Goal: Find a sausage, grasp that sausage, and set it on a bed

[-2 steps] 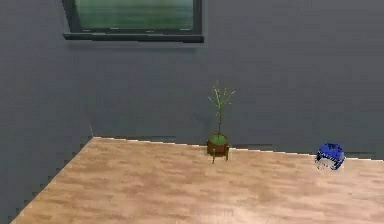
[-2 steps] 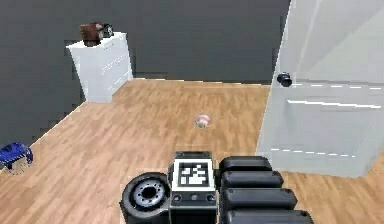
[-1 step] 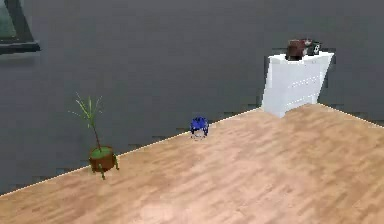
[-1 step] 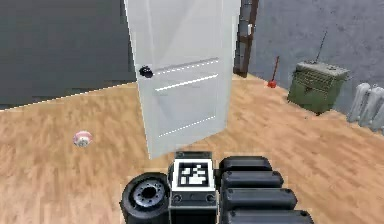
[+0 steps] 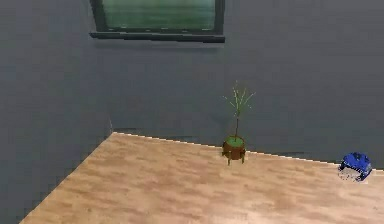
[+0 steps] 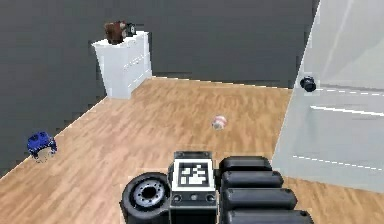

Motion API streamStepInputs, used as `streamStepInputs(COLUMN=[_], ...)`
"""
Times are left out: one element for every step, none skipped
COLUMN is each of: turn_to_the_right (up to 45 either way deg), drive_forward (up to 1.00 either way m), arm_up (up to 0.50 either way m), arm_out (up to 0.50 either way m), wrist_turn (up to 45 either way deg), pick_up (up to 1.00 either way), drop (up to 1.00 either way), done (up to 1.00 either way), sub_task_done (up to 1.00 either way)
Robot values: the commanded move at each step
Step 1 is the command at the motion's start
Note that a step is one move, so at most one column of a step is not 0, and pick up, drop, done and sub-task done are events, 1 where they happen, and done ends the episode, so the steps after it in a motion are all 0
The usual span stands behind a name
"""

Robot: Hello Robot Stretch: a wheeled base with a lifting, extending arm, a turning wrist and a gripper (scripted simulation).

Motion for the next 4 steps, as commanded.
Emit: streamStepInputs(turn_to_the_right=[-45.0,-9.0,45.0,45.0], drive_forward=[0.00,0.00,0.00,0.00], arm_up=[0.00,0.00,0.00,0.00], arm_out=[0.00,0.00,0.00,0.00], wrist_turn=[0.0,0.0,0.0,0.0], pick_up=[0.00,0.00,0.00,0.00], drop=[0.00,0.00,0.00,0.00], done=[0.00,0.00,0.00,0.00], sub_task_done=[0.00,0.00,0.00,0.00])
